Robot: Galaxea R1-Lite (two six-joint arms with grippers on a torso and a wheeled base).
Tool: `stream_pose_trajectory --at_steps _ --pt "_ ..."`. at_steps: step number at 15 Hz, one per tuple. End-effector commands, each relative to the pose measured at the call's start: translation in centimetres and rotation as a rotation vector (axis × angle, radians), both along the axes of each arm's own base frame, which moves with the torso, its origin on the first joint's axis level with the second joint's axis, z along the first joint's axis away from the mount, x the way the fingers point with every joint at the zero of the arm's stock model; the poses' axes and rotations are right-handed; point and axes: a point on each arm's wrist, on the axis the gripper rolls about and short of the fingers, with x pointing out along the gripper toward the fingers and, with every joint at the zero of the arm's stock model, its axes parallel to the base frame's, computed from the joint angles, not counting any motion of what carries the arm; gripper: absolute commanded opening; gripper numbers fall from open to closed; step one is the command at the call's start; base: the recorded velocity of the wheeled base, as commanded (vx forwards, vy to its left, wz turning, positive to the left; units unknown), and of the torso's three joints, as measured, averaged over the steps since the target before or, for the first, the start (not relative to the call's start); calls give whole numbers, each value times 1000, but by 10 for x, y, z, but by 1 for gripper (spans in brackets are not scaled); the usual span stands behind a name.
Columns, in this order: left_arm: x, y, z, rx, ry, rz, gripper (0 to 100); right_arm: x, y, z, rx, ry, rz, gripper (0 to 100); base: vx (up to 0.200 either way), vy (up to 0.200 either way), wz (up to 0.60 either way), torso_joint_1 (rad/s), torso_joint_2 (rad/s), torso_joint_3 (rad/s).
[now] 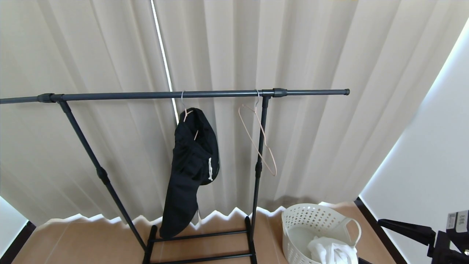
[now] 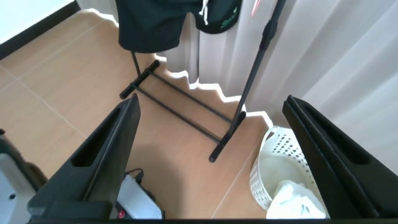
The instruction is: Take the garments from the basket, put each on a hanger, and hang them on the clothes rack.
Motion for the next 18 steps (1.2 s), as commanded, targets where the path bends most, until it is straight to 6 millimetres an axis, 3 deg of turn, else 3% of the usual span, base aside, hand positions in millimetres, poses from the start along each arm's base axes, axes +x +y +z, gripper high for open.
stream_pose_trajectory --at_steps 1,3,4,5,7,11,12,18 --pt "-6 1 0 -14 -80 34 100 -38 -13 6 15 -100 -27 100 0 0 0 0 0 0" --pt "-8 2 0 -13 -105 103 100 -60 -21 1 -6 -140 -125 100 0 0 0 0 0 0" --pt "-8 2 0 -13 -105 103 100 -60 -21 1 -6 -140 -125 100 0 0 0 0 0 0" --pt "-9 2 0 -11 -122 176 100 -82 -30 -12 -23 -148 -195 100 0 0 0 0 0 0" --pt "-8 1 0 -7 -117 241 100 -105 -38 -26 -16 -155 -261 100 0 0 0 0 0 0" --pt "-8 1 0 -7 -118 231 100 -117 -38 -27 30 -257 -448 100 0 0 0 0 0 0" --pt "-11 1 0 -12 -149 218 100 -124 -36 -29 33 -353 -546 100 0 0 0 0 0 0" --pt "-28 1 -4 10 -381 213 100 -125 -32 -28 76 -343 -368 100 0 0 0 0 0 0"
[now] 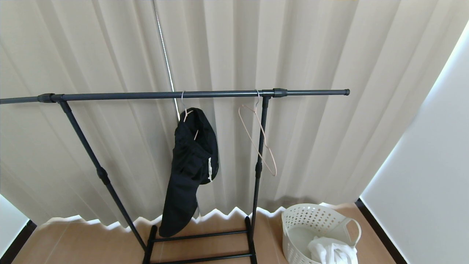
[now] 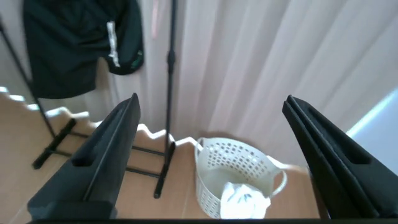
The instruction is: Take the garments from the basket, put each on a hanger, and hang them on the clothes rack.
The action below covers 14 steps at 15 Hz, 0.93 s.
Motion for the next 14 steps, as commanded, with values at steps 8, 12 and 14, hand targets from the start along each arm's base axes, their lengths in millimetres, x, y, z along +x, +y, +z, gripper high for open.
stream_pose_trajectory --at_steps 8,12,14 --pt "-6 0 -2 -18 -75 29 100 3 -9 -4 148 -28 -412 100 0 0 0 0 0 0" --pt "-6 0 -2 -33 -73 41 100 3 -7 -5 125 -6 -326 100 0 0 0 0 0 0" --pt "-6 0 -2 -35 -72 41 100 3 -7 -5 125 -8 -325 100 0 0 0 0 0 0"
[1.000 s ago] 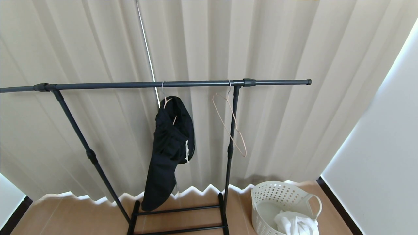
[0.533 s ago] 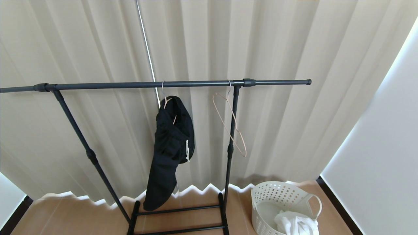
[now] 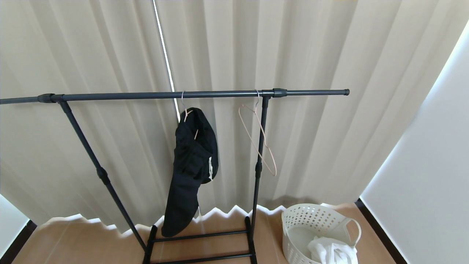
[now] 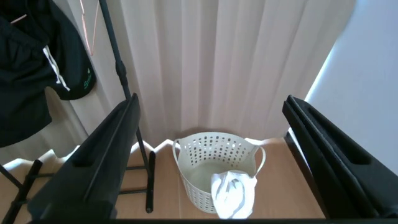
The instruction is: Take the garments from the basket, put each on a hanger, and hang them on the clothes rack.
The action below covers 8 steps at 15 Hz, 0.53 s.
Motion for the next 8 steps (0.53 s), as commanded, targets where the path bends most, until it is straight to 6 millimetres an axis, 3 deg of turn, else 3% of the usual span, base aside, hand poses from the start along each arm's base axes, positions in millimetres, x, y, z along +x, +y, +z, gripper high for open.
stream_pose_trajectory --at_steps 1,8 --pt "0 0 0 1 1 0 100 0 0 0 3 -1 2 100 0 0 0 0 0 0" --pt "0 0 0 -1 1 0 100 0 0 1 4 -1 2 100 0 0 0 -131 314 172"
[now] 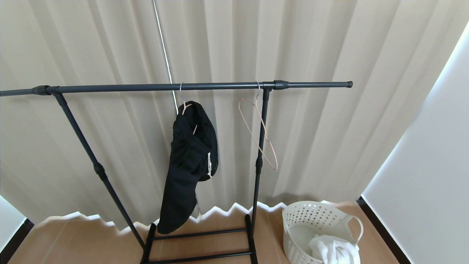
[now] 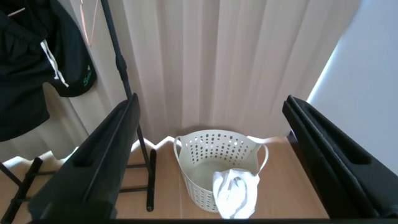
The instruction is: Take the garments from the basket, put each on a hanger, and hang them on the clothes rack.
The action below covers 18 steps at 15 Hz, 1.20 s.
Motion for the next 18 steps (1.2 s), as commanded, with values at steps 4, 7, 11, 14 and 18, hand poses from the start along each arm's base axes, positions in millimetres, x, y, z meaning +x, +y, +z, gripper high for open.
stream_pose_trajectory --at_steps 4,7,11,14,18 --pt "0 0 0 1 1 0 100 0 0 0 -1 0 0 100 0 0 0 -143 343 200" --pt "0 0 0 3 0 0 100 0 0 0 -1 2 0 100 0 0 0 -150 351 203" --pt "0 0 0 1 1 0 100 0 0 0 -1 -1 0 100 0 0 0 -146 361 212" --pt "0 0 0 4 0 0 100 0 0 0 -1 -1 0 100 0 0 0 -150 383 230" --pt "0 0 0 5 0 -1 100 0 0 0 -1 -1 0 100 0 0 0 -178 476 287"
